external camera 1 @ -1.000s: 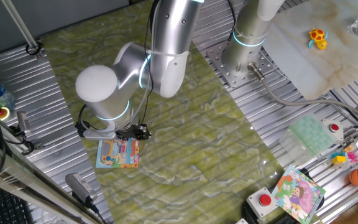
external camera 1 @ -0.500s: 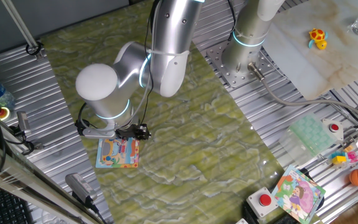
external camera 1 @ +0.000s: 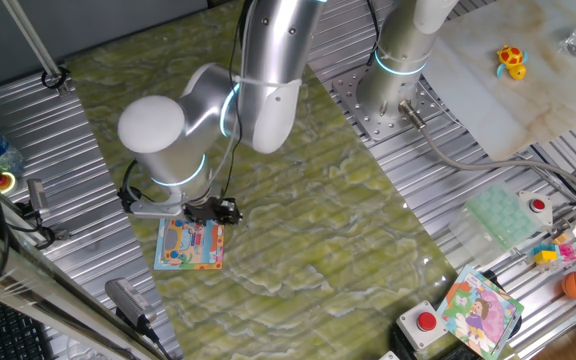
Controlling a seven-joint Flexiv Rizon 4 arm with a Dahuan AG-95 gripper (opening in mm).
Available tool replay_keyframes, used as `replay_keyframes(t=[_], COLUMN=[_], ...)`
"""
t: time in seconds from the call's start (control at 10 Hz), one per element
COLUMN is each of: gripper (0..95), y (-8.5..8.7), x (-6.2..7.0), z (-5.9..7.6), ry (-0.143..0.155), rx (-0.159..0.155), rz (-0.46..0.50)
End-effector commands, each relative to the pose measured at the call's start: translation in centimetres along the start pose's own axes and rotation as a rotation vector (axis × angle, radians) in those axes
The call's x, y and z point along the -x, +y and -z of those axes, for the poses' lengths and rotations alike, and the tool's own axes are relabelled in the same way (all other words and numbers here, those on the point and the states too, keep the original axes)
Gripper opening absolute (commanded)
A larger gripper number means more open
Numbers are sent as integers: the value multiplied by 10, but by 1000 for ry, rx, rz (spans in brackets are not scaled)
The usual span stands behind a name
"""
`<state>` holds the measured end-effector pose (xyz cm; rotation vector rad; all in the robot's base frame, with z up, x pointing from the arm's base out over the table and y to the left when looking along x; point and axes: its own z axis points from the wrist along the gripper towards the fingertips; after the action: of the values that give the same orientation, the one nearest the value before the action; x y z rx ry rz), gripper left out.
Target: Assemble one piece of a puzzle
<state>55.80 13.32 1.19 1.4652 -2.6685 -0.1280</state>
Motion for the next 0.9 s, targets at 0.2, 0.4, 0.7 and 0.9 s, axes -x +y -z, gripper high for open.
replay_keyframes(t=[0.2,0.4,0.7,0.9], gripper=[570,570,570,570], y=[-1,-2,-3,-3], x=[1,4,5,5], z=[-3,-2,-2,-2], ry=[-1,12,15,15], rx=[-19,-34,-56,-64], rz=[8,12,17,22])
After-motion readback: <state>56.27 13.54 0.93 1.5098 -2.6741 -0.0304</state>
